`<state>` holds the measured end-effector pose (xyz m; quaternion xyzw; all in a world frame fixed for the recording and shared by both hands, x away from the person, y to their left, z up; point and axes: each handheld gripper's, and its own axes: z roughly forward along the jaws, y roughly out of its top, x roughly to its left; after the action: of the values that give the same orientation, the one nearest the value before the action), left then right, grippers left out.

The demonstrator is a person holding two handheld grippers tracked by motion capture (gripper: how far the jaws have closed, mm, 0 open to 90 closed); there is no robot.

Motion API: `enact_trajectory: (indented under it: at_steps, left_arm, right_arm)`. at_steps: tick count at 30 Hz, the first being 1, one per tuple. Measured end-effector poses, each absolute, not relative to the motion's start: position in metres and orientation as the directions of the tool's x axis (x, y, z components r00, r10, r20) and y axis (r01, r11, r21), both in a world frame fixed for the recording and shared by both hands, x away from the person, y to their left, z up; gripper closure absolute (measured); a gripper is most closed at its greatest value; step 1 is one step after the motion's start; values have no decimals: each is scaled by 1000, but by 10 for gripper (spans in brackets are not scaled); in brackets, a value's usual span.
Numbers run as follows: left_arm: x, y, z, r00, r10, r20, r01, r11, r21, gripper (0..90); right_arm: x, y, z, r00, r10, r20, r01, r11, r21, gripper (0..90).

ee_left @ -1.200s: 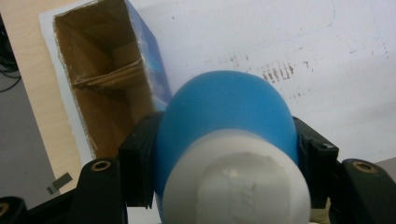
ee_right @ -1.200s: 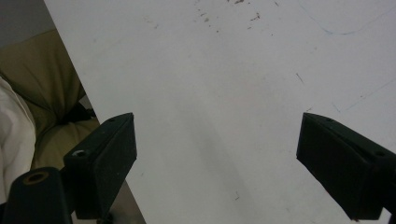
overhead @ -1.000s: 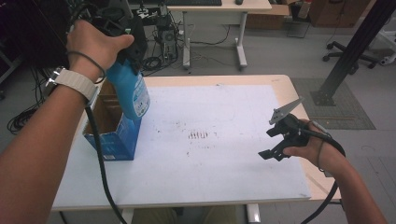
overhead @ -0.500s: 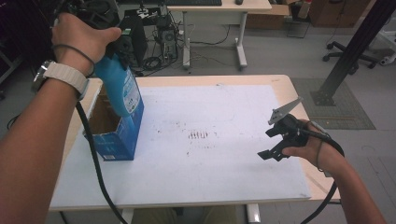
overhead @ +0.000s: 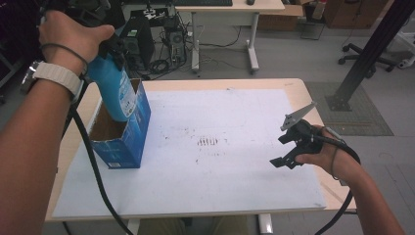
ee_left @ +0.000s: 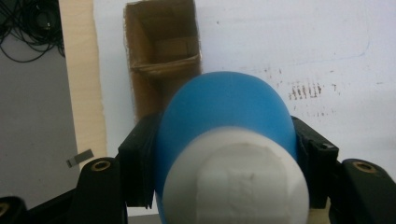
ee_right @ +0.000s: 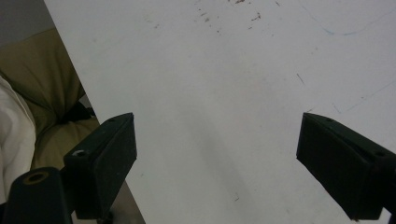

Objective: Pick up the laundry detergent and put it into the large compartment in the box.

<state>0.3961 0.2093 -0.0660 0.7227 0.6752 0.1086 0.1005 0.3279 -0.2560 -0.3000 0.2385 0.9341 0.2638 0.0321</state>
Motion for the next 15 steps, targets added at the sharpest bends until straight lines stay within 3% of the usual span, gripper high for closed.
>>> enact_trajectory:
  at_steps: [15]
  left_arm:
    - [397, 229, -71, 25, 999, 43, 958, -36, 284, 373]
  right_arm:
    - [329, -252, -299, -886, 458, 68, 427, 751, 503, 123]
